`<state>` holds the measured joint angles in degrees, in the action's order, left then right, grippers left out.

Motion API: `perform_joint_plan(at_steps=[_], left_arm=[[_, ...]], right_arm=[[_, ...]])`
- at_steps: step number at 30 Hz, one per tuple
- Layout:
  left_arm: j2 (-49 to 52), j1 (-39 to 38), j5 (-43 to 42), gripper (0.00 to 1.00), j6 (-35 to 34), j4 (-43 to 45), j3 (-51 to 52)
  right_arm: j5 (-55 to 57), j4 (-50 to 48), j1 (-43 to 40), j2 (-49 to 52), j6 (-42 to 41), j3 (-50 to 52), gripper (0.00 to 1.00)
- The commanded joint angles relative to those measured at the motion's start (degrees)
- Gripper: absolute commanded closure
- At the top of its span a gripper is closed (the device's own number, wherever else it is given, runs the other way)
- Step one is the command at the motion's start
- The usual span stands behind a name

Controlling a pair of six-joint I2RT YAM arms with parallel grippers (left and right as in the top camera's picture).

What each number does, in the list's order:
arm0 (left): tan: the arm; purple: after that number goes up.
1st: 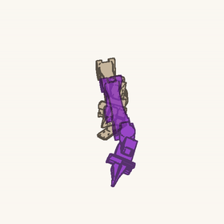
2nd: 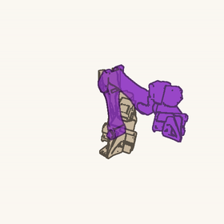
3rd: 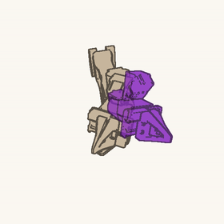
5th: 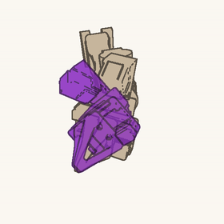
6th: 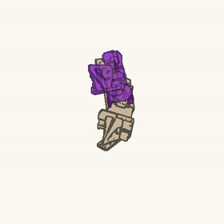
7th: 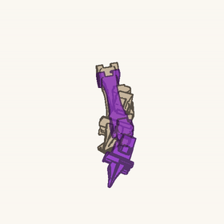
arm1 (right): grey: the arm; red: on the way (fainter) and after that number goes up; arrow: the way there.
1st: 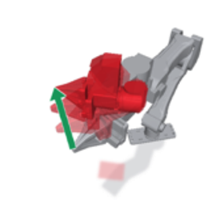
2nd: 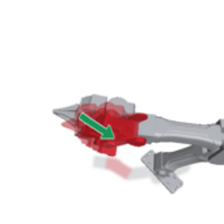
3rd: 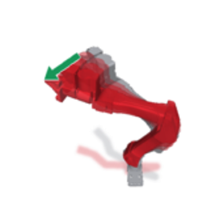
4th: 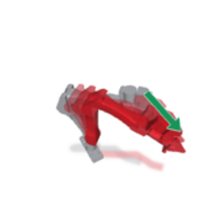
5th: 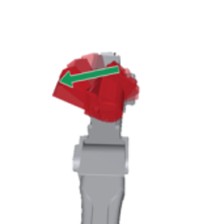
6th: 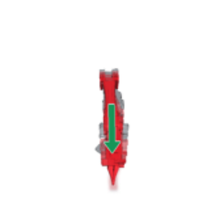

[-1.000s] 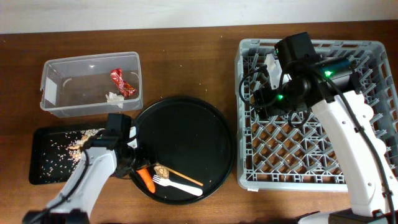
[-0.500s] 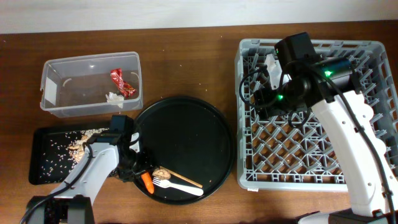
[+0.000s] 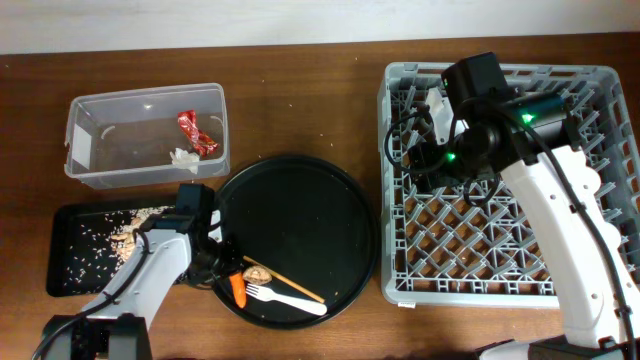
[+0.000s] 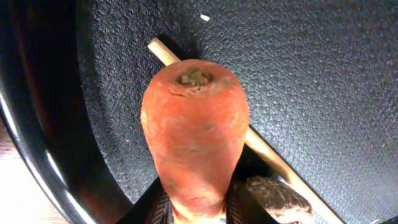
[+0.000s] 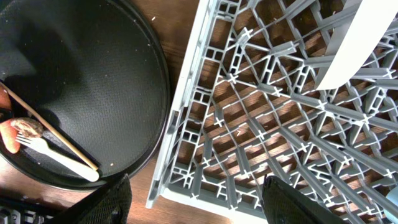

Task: Sort waste into correct bins and load items into the dishwasher rack
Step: 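Reach the left gripper to the round tray and grasp the carrot, then carry the carrot with the left gripper onto the rectangular tray and release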

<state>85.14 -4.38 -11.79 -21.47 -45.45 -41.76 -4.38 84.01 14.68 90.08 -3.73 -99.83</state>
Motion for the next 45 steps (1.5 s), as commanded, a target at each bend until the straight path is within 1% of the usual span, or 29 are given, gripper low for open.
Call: perform_joint_plan(at_steps=[1,3,7,8,13,17,21,23,25,27,32,34,40,41,42,45], left_arm=[[0.5,-0.2,0.7,0.92,0.1,0.9,-0.1],[0.4,-0.2,0.7,0.96,0.3,0.7,-1.1],[0.2,0.0,2.2,0.99,0.5,-2.1,-4.8],[0.0,0.9,4.0,0.99,0.5,-4.6,-7.7],[-0.4,6.6,9.6,0.99,1.9,-10.9,-16.0],[-0.4,14.2,10.6,0.99,1.8,-10.6,-17.6],[-0.4,25.0,10.9,0.99,1.8,-8.6,-17.5],[-0.3,29.8,13.0,0.99,1.8,-6.8,-17.2],[0.0,33.9,13.7,0.99,1.7,-5.0,-16.8],[0.9,36.8,13.7,0.99,-0.1,-4.0,-16.4],[5.4,39.5,14.2,0.99,-0.2,-2.1,-16.4],[7.6,39.5,16.0,0.99,-0.2,-1.0,-16.4],[12.0,39.5,16.2,0.99,-0.2,2.4,-16.4],[12.2,39.5,16.2,0.92,-0.2,2.4,-16.4],[12.4,39.5,16.2,0.89,-0.2,2.4,-16.4],[12.4,39.5,16.2,0.87,-0.2,2.4,-16.4]], right_arm=[[0.5,0.1,-0.1,0.1,0.5,0.3,0.29],[0.5,0.2,-0.1,0.1,0.5,0.3,0.29],[0.5,0.3,-0.1,0.1,0.5,0.3,0.29],[0.5,0.3,-0.1,0.1,0.5,0.3,0.29],[0.5,0.3,-0.1,0.1,0.5,0.3,0.29],[0.5,0.3,-0.1,0.1,0.5,0.3,0.29],[0.5,0.3,-0.1,0.1,0.5,0.3,0.29],[0.5,0.4,-0.1,0.1,0.5,0.3,0.29],[0.5,0.7,-0.1,0.1,0.5,0.3,0.29],[0.5,0.8,-0.1,0.1,0.5,0.3,0.29],[0.5,1.2,-0.1,0.1,0.5,0.3,0.29],[0.5,1.5,-0.1,0.1,0.5,0.3,0.29],[0.5,2.4,-0.1,0.1,0.5,0.3,0.29],[0.5,2.4,-0.1,0.1,0.5,0.3,0.29],[0.5,2.4,-0.1,0.1,0.5,0.3,0.29],[0.5,2.4,-0.1,0.1,0.5,0.3,0.29]])
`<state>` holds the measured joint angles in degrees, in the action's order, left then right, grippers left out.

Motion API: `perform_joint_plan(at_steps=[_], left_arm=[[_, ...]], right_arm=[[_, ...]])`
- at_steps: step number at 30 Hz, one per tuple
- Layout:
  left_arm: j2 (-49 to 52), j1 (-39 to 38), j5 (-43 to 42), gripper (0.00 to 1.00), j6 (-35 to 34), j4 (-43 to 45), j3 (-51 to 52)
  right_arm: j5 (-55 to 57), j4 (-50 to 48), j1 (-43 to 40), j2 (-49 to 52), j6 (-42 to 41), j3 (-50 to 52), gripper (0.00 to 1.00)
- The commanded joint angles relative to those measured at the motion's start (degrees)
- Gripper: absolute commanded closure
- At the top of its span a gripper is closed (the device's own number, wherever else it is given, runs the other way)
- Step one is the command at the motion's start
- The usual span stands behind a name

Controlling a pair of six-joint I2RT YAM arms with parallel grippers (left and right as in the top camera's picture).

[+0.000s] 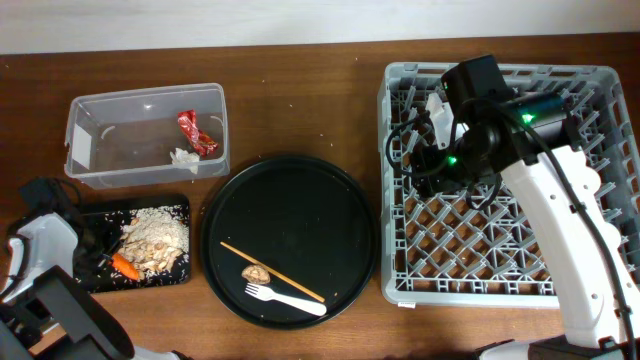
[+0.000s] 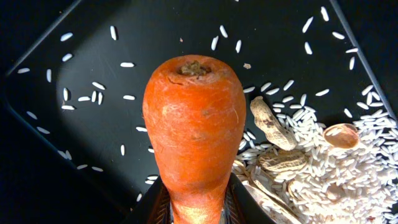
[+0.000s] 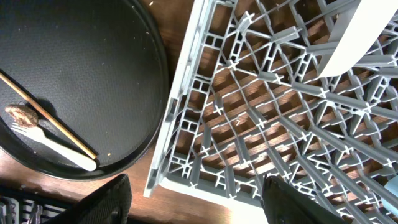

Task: Sort waste into correct bins and load items into the dishwasher rack
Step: 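Carry the carrot with the left gripper onto the rectangular tray and release, then reach the left gripper back to the round tray and grasp the brown shell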

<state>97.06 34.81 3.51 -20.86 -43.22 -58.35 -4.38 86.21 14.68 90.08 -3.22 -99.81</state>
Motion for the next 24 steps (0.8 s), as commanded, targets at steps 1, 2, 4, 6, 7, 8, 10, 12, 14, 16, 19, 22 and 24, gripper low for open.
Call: perform_joint_plan(at_steps=[1,2,4,6,7,8,10,12,14,16,19,22,24], left_arm=[[0.5,0.3,0.8,0.78,-0.8,0.1,0.2],[0.5,0.3,0.8,0.63,-0.8,0.1,0.2],[0.4,0.3,0.7,0.5,-0.8,-0.1,0.2],[0.4,0.3,0.4,0.49,-0.8,-0.6,0.1],[0.3,0.3,0.4,0.48,-0.8,-0.8,0.0],[0.2,0.3,0.4,0.47,-0.8,-1.2,-0.2],[-0.5,0.0,-1.3,0.47,-0.8,-3.2,-2.0],[-2.0,-1.5,-3.4,0.47,-0.5,-5.2,-4.3],[-3.7,-4.1,-6.1,0.46,1.2,-6.3,-5.7],[-5.8,-8.3,-9.0,0.46,4.0,-6.6,-6.3],[-8.0,-17.8,-14.3,0.46,9.9,-7.1,-6.3],[-7.9,-29.6,-16.7,0.45,10.8,-10.8,-6.2],[-7.9,-35.7,-16.6,0.45,12.3,-13.2,-5.9]], right_arm=[[0.5,0.2,-0.1,0.1,0.0,0.3,0.3],[0.5,0.2,-0.1,0.1,0.0,0.3,0.29],[0.5,0.2,-0.1,0.1,0.0,0.3,0.29],[0.5,0.2,-0.1,0.1,0.0,0.3,0.29],[0.5,0.2,-0.1,0.1,0.0,0.3,0.29],[0.5,0.2,-0.1,0.1,0.0,0.3,0.29],[0.5,0.2,-0.1,0.1,0.0,0.3,0.29],[0.5,0.2,-0.1,0.1,0.0,0.3,0.29],[0.5,0.2,-0.1,0.1,0.0,0.3,0.29],[0.5,0.2,-0.1,0.1,0.0,0.3,0.3],[0.5,0.1,-0.1,0.1,0.0,0.3,0.29],[0.5,0.2,-0.1,0.1,0.0,0.3,0.29],[0.5,0.2,-0.1,0.1,0.0,0.3,0.29]])
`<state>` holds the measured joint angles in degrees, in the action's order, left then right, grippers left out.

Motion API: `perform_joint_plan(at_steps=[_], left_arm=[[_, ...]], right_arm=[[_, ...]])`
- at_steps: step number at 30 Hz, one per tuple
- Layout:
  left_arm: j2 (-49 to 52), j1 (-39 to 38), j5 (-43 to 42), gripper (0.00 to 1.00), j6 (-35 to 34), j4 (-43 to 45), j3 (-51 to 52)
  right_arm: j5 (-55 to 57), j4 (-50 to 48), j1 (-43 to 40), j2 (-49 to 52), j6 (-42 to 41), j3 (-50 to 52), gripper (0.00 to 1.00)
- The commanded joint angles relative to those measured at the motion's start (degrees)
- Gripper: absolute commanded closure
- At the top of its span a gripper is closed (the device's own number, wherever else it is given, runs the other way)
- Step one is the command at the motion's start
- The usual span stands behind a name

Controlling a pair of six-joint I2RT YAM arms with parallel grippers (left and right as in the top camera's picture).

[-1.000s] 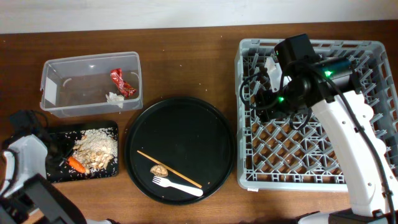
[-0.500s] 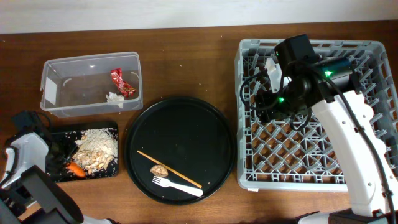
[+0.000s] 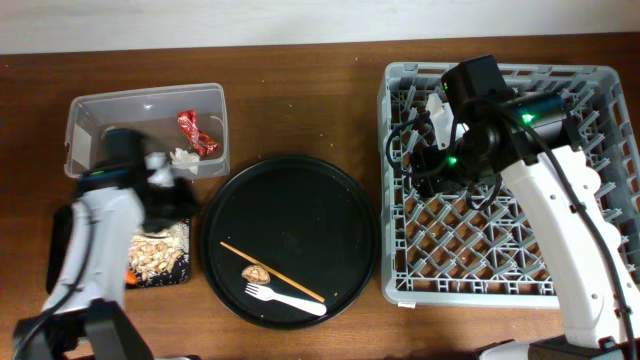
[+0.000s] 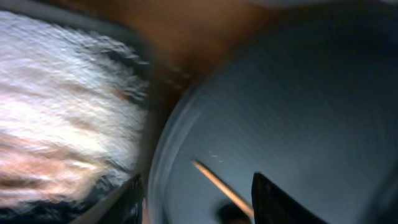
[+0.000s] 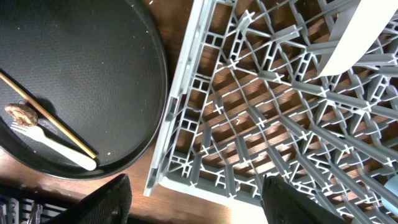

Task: Sort waste into correct bins and load items into the dishwasher rack
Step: 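Reach the left gripper back to the round tray and grasp the brown shell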

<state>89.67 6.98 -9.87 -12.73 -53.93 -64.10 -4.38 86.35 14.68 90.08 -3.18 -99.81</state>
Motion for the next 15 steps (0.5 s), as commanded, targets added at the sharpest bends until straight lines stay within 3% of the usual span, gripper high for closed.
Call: perform_joint_plan(at_steps=[1,5,15], left_arm=[[-0.5,-11.1,-3.2,0.42,5.5,-3.5,0.3],[-0.5,-21.7,-2.9,0.23,9.8,-5.7,4.0],[-0.5,-25.7,-2.1,0.23,8.8,-4.3,14.6]], right_arm=[[0.5,0.0,-0.1,0.1,0.0,0.3,0.29],[0.5,0.0,-0.1,0.1,0.0,0.3,0.29],[0.5,0.0,-0.1,0.1,0.0,0.3,0.29]])
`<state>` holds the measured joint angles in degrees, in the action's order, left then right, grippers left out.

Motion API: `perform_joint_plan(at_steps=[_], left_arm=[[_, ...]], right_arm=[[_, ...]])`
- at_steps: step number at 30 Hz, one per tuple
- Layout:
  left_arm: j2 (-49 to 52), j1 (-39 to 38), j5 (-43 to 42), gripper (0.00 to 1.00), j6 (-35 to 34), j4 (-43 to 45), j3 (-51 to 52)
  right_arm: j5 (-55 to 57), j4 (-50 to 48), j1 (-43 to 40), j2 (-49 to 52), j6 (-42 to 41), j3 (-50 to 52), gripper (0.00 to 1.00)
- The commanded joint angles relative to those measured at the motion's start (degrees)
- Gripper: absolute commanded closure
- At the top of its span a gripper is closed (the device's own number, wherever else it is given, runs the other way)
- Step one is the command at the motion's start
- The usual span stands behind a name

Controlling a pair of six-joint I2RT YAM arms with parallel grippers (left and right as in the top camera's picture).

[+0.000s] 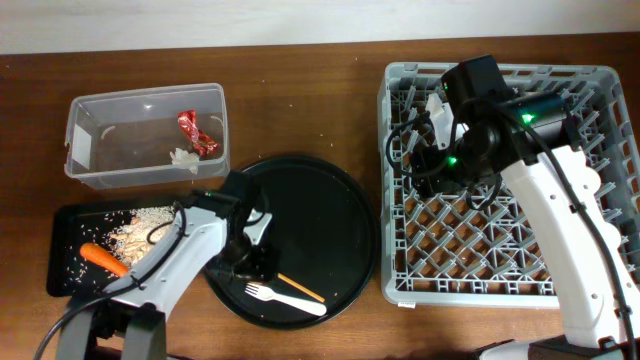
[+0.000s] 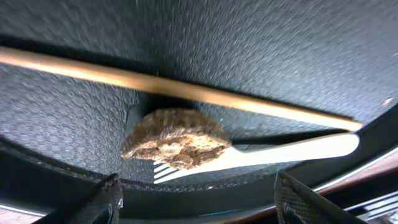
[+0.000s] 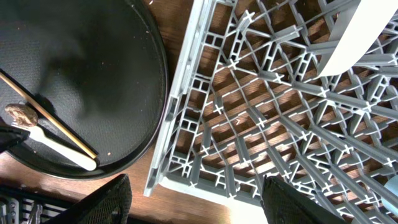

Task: Sort waste into correct bins and load items into the dishwasher rack
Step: 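Reach the left gripper back to the round tray and grasp the brown shell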

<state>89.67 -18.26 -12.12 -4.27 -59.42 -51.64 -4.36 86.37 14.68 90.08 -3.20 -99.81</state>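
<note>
My left gripper is open and low over the front left of the round black tray. Just ahead of its fingers lies a brown food scrap, resting on the tines of a white plastic fork beside a wooden chopstick. In the overhead view the left gripper hides the scrap. An orange carrot lies in the rectangular black tray among rice. My right gripper is open and empty above the grey dishwasher rack.
A clear plastic bin at the back left holds a red wrapper and a white tissue. A white item stands in the rack's far part. The rack's near wall borders the round tray.
My left gripper has moved from above the rice tray, near the clear bin, to the front left of the round tray, open by the brown scrap. The right arm is unchanged.
My left gripper was shut on the carrot on the round tray. Then it held the carrot over the rectangular rice tray. Then it was open and away, with the carrot left in that tray. Now it is open at the brown scrap. The right gripper stayed over the rack.
</note>
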Motion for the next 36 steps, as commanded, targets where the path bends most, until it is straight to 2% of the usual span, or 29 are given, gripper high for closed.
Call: perform_joint_plan(at_steps=[1,9,14,17,20,24,26,36], left_arm=[[-0.5,-0.3,0.1,0.23,-0.7,1.6,2.6],[-0.3,-0.5,-0.6,0.23,-2.5,3.8,5.3],[-0.3,-0.5,-0.6,0.24,-5.4,11.7,6.8],[-0.3,-0.5,-0.5,0.42,-6.0,15.9,6.8],[-0.3,-0.3,-0.3,0.48,-8.1,17.4,6.8],[-0.3,-0.3,-0.4,0.48,-8.2,17.6,6.8],[-0.3,-0.4,-0.7,0.55,-9.5,16.6,6.8],[-0.3,-0.4,-0.8,0.53,-9.9,12.2,6.8]], right_arm=[[0.5,0.0,-0.1,0.1,0.0,0.3,0.29],[0.5,0.0,-0.1,0.1,0.0,0.3,0.3],[0.5,0.0,-0.1,0.1,0.0,0.3,0.29],[0.5,0.0,-0.1,0.1,0.0,0.3,0.29],[0.5,0.0,-0.1,0.1,0.0,0.3,0.29],[0.5,0.0,-0.1,0.1,0.0,0.3,0.29],[0.5,0.0,-0.1,0.1,0.0,0.3,0.29],[0.5,0.0,-0.1,0.1,0.0,0.3,0.29]])
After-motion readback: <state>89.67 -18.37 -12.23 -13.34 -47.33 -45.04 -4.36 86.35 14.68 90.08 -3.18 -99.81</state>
